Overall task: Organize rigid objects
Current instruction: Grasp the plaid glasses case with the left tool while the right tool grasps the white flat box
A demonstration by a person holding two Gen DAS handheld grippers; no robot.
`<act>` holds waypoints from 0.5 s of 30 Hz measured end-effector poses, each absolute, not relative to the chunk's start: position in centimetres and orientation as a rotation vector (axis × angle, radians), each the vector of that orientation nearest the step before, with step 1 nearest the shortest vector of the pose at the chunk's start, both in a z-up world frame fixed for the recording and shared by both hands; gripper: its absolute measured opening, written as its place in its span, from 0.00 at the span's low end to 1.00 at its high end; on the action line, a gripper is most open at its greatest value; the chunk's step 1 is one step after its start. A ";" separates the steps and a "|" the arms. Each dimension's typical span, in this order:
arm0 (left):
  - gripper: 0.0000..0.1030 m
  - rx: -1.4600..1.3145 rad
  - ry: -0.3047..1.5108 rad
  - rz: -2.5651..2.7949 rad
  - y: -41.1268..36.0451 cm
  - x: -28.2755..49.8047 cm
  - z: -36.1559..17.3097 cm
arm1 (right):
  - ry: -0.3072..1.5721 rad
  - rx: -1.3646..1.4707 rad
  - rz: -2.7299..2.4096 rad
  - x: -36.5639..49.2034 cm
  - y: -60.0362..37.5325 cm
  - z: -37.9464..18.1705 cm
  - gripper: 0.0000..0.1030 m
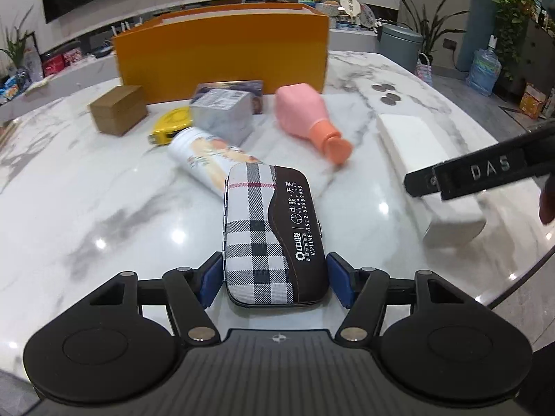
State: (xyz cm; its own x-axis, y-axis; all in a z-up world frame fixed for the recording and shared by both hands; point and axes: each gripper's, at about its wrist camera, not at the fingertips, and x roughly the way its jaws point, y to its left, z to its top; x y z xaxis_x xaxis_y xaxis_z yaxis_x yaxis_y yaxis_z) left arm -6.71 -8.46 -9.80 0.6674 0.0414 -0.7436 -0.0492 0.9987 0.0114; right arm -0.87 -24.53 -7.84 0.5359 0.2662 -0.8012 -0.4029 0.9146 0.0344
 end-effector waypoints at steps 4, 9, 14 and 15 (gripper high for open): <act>0.74 -0.034 0.820 0.102 -6.9 -7.9 -10.0 | 0.909 -0.157 0.387 -0.9 -24.5 -8.5 0.76; 0.80 0.001 0.748 0.130 -6.4 -8.5 -10.4 | 0.895 -0.120 0.359 -1.1 -24.3 -10.0 0.76; 0.80 0.048 0.724 0.134 -7.0 -8.3 -10.4 | 0.824 -0.161 0.329 -2.4 -23.4 -10.7 0.78; 0.76 0.050 0.722 0.130 -7.0 -8.2 -10.4 | 0.825 -0.147 0.324 -2.4 -23.5 -10.8 0.78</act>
State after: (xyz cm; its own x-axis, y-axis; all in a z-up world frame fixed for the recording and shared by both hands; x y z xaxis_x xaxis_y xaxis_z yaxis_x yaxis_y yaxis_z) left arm -8.17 -7.00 -10.38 0.7428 0.1355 -0.6557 -0.1011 0.9908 0.0902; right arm -2.42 -23.53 -10.79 0.6329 0.2255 -0.7406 -0.3385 0.9409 -0.0028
